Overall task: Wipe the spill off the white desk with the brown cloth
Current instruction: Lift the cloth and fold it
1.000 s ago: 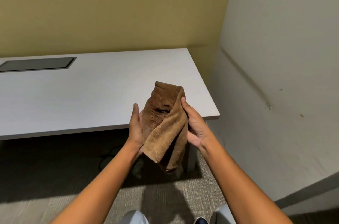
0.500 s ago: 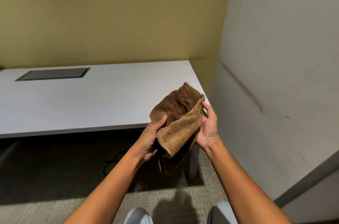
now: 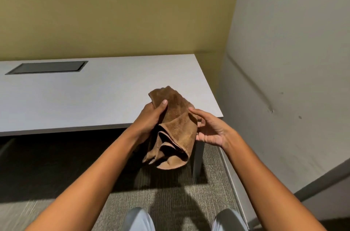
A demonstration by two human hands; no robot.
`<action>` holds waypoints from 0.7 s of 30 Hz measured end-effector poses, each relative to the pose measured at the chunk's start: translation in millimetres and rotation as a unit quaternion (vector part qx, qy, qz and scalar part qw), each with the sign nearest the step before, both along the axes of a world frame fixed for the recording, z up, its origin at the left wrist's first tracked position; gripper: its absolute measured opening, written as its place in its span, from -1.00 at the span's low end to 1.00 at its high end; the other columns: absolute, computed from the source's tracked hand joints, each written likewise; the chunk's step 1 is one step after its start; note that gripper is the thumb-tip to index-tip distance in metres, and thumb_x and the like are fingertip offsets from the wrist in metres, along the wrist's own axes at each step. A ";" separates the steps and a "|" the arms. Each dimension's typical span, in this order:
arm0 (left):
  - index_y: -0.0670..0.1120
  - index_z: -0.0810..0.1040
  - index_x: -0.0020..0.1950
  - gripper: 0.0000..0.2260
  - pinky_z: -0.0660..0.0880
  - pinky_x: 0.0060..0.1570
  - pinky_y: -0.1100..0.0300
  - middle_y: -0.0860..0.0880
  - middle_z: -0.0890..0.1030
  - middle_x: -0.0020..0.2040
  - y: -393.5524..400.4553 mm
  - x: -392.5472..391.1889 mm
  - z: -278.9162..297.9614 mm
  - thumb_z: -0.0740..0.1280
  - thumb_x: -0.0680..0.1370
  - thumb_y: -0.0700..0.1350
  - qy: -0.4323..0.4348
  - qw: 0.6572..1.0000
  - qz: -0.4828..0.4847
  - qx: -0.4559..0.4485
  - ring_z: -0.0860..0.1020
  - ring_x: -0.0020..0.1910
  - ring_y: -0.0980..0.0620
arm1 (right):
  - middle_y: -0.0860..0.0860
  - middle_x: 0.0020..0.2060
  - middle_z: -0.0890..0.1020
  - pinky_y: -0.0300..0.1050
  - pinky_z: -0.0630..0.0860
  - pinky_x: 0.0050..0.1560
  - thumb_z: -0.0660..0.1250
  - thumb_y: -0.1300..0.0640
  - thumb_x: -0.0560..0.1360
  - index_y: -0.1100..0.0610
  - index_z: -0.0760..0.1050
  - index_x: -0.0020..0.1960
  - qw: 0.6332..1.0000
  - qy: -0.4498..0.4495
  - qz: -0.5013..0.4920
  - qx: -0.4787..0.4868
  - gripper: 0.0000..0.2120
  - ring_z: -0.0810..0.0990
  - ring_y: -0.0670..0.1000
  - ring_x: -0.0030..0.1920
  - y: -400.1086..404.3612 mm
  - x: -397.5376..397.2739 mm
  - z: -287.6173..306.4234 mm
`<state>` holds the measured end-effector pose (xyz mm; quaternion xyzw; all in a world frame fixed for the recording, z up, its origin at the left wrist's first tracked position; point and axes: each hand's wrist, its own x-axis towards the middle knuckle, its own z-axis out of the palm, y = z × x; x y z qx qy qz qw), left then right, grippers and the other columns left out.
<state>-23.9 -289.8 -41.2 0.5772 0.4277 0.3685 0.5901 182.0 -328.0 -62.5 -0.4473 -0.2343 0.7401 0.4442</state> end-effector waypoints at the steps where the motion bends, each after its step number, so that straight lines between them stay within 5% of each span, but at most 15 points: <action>1: -0.05 0.56 0.29 -0.67 0.53 0.20 0.07 -0.03 0.69 0.15 7.1 1.8 3.2 0.22 0.64 0.09 0.013 1.000 -0.007 0.017 0.66 0.13 0.03 | 0.18 -0.06 0.69 0.16 0.58 0.17 0.50 0.07 0.41 0.22 0.59 0.09 1.000 0.011 -0.004 0.001 -0.67 0.68 0.14 -0.04 8.1 1.9 1.8; 8: -0.02 0.56 0.26 -0.70 0.58 0.07 0.22 -0.01 0.68 0.16 83.0 16.0 32.3 0.17 0.66 0.06 0.002 0.998 -0.002 0.065 0.65 0.14 0.08 | 0.19 -0.09 0.67 0.08 0.65 0.03 0.39 0.27 0.48 0.29 0.56 0.06 0.999 0.044 -0.029 -0.002 -0.83 0.70 0.11 -0.11 72.2 20.7 18.0; 11: -0.12 0.55 0.30 -0.62 0.61 0.06 0.16 -0.12 0.67 0.17 119.9 13.4 31.7 0.21 0.63 0.10 -0.104 0.993 0.037 -0.051 0.64 0.17 -0.03 | 0.22 -0.10 0.67 0.05 0.66 0.02 0.30 0.32 0.53 0.32 0.55 0.07 0.996 0.087 -0.036 -0.002 -0.87 0.72 0.11 -0.14 93.4 29.9 29.2; 14: -0.28 0.49 0.35 -0.43 0.45 0.36 0.00 -0.31 0.50 0.35 138.8 -0.2 20.8 0.38 0.53 0.12 -0.241 0.946 0.025 -0.215 0.50 0.37 -0.18 | 0.24 0.00 0.67 0.08 0.67 0.03 0.28 0.29 0.54 0.31 0.48 0.27 0.991 0.122 -0.044 -0.016 -0.70 0.73 0.14 -0.07 110.6 34.8 36.1; 16: -0.29 0.51 0.32 -0.37 0.45 0.36 0.01 -0.32 0.50 0.35 139.9 -5.1 17.5 0.57 0.38 0.02 -0.304 0.922 0.007 -0.241 0.52 0.35 -0.16 | 0.24 -0.05 0.69 0.09 0.69 -0.07 0.25 0.28 0.56 0.30 0.47 0.26 0.989 0.137 -0.051 -0.025 -0.72 0.73 0.15 -0.10 115.5 34.1 42.7; 19: -0.25 0.55 0.26 -0.31 0.58 0.15 0.02 -0.25 0.62 0.21 131.4 -5.6 24.5 0.69 0.20 -0.13 -0.300 0.924 -0.043 -0.235 0.62 0.21 -0.13 | 0.21 -0.12 0.70 0.11 0.68 -0.08 0.23 0.25 0.55 0.28 0.54 0.12 0.985 0.160 -0.061 -0.034 -0.80 0.73 0.15 -0.13 118.7 30.0 60.9; 21: -0.21 0.43 0.39 -0.30 0.51 0.27 -0.02 -0.23 0.58 0.28 124.2 -5.5 32.0 0.62 0.30 -0.25 -0.253 0.937 -0.094 -0.223 0.56 0.30 -0.15 | 0.19 -0.10 0.70 0.13 0.66 -0.01 0.26 0.19 0.55 0.26 0.59 0.08 0.983 0.169 -0.060 -0.038 -0.80 0.72 0.15 -0.11 118.3 25.1 74.3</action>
